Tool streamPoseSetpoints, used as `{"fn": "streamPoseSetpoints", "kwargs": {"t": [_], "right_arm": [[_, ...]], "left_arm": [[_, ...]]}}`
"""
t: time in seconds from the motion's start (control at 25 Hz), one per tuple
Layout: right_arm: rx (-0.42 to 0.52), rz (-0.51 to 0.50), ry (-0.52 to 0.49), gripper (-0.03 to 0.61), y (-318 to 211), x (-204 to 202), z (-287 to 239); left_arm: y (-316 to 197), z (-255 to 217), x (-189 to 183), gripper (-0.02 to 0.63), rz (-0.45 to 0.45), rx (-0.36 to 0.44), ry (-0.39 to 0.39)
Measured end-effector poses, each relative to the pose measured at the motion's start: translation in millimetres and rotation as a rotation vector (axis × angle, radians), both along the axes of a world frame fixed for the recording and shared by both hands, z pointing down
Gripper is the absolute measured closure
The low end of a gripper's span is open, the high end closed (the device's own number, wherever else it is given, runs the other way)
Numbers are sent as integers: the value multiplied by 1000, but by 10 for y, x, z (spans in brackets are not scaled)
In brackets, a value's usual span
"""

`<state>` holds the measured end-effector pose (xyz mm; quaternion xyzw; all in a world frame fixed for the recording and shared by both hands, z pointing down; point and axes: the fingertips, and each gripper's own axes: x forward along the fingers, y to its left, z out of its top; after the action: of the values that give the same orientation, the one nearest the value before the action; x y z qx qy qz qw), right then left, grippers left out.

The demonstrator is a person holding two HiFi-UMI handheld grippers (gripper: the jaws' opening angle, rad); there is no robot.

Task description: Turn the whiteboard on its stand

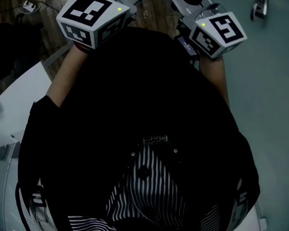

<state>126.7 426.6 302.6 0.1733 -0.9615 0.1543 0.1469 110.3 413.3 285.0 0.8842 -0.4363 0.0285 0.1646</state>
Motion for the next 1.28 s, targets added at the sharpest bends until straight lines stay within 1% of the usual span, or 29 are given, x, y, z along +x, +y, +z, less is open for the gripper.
{"fn": "streamPoseSetpoints", "kwargs": {"t": [0.08, 0.2, 0.32, 0.4, 0.44, 0.52, 0.6, 0.68, 0.76, 0.84, 0.92, 1.04, 1.12, 1.2, 1.28], "right_arm": [[-18, 8, -26, 578, 0, -20, 34], [3, 41, -8, 578, 38, 3, 197], [39, 39, 16, 578, 436, 52, 377], [67, 26, 35, 578, 719, 69, 330], [65, 25, 32, 578, 803, 58, 277], [48, 21, 1, 578, 854, 14, 211], [38, 5, -23, 578, 863, 7, 262], [38, -22, -14, 578, 891, -36, 236], [40, -47, -3, 578, 894, -186, 111], [35, -53, -6, 578, 790, -337, 133], [28, -49, -13, 578, 634, -395, 277], [24, -78, -37, 578, 555, -390, 344], [22, -103, -35, 578, 593, -388, 263], [21, -114, -19, 578, 623, -397, 74], [19, -118, -14, 578, 559, -381, -163]], "left_arm": [[-26, 41, -10, 611, 8, 9, -4], [39, 179, 13, 611, 32, 22, -28], [420, 325, 116, 611, 62, 46, -71], [697, 265, 164, 611, 68, 66, -64], [794, 212, 148, 611, 64, 70, -53], [874, 173, 67, 611, 45, 74, -39], [886, 265, 7, 611, 15, 68, -48], [921, 277, -94, 611, -22, 61, -63], [960, 162, -285, 611, -55, 58, -57], [911, 166, -467, 611, -85, 51, -57], [804, 297, -540, 611, -113, 47, -85], [738, 392, -499, 611, -129, 53, -133], [773, 315, -470, 611, -132, 46, -126], [813, 109, -484, 611, -136, 41, -105], [742, -121, -500, 611, -142, 39, -89]]}}
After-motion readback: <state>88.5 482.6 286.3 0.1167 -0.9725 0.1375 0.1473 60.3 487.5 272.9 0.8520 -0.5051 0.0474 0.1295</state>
